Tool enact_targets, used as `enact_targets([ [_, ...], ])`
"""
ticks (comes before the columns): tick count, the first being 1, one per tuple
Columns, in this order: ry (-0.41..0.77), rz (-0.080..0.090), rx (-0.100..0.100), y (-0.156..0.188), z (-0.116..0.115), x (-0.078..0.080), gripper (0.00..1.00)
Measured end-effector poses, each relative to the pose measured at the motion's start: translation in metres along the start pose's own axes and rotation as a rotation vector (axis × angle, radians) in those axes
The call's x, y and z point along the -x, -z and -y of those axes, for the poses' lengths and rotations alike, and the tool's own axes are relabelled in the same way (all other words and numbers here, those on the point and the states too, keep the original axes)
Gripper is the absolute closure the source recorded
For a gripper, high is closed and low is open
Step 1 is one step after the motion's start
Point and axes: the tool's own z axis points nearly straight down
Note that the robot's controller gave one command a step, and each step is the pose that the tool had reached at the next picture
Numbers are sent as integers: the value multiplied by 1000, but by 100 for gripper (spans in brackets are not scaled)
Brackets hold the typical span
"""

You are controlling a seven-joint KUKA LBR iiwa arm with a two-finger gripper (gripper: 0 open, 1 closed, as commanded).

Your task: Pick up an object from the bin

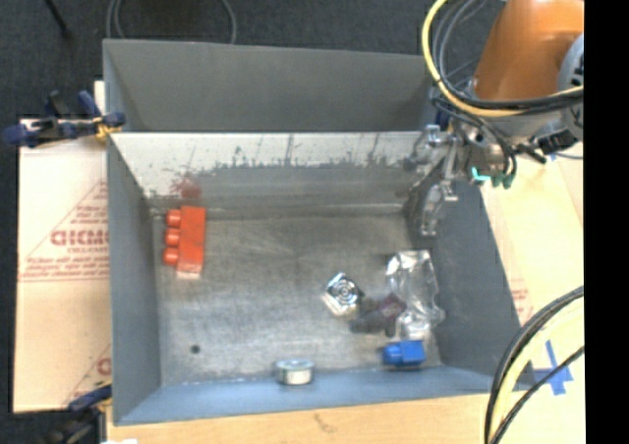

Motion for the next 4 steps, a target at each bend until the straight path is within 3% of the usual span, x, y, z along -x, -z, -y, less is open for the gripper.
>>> enact_targets([
  [1, 367, 11, -2, -106, -10, -57, 0],
  [2, 527, 12, 4, -117, 2, -57, 0],
  [3, 529, 11, 1, -116, 0, -58, 0],
  [4, 593, 11, -2, -65, -35, -91, 0],
])
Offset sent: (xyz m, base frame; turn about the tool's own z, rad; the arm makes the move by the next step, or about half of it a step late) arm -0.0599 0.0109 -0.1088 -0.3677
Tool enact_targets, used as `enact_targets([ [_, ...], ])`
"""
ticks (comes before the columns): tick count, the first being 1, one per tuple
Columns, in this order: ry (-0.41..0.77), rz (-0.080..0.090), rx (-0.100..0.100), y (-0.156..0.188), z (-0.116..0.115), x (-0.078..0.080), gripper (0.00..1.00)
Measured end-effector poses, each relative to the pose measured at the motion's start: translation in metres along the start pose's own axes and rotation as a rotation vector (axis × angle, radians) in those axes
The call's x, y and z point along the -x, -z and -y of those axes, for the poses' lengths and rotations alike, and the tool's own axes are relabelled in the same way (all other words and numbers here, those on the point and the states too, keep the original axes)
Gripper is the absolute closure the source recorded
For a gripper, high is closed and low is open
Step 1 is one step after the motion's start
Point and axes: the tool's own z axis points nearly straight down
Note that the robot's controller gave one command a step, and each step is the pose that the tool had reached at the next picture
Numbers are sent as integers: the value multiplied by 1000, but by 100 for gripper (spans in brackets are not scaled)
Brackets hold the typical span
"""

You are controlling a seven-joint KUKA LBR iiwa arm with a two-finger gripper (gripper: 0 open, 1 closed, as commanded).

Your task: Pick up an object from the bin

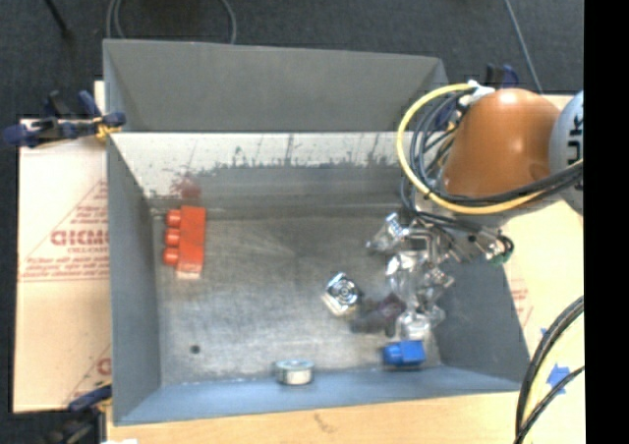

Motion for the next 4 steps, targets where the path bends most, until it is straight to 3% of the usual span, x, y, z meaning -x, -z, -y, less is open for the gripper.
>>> enact_targets([
  [1, 427, 10, -8, -83, -27, -12, 0],
  [2, 306, 0, -1, -83, -28, 33, 0],
  [3, 307, 6, -3, -82, -29, 34, 100],
  [4, 264, 2, -3, 58, -38, 33, 100],
])
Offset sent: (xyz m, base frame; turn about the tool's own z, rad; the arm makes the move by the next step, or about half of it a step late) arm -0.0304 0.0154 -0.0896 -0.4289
